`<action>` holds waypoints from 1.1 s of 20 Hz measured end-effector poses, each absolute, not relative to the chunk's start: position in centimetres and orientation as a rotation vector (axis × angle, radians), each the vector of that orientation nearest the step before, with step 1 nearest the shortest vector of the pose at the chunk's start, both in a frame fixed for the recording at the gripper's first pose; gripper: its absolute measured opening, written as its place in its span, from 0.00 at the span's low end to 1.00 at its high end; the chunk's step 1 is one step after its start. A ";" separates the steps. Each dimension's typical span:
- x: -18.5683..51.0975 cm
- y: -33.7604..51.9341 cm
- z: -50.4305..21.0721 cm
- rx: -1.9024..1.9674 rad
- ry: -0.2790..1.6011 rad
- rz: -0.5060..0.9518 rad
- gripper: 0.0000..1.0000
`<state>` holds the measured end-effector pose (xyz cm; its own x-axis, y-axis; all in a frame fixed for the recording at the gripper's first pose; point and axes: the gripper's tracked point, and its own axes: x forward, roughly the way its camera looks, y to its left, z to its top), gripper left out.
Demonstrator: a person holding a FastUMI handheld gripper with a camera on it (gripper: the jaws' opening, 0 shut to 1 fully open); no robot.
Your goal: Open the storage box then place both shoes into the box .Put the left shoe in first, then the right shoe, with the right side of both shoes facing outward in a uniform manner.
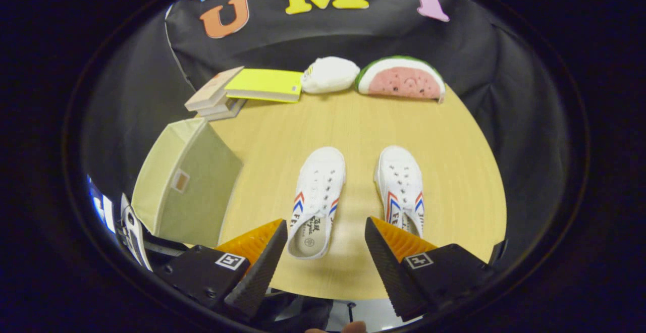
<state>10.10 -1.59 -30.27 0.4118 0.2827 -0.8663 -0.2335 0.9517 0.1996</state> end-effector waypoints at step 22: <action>13.8 1.5 -37.1 0.119 1.481 0.413 0.06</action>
<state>13.82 1.45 -37.12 0.0341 0.3399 -0.9398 -0.1959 0.9244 0.3272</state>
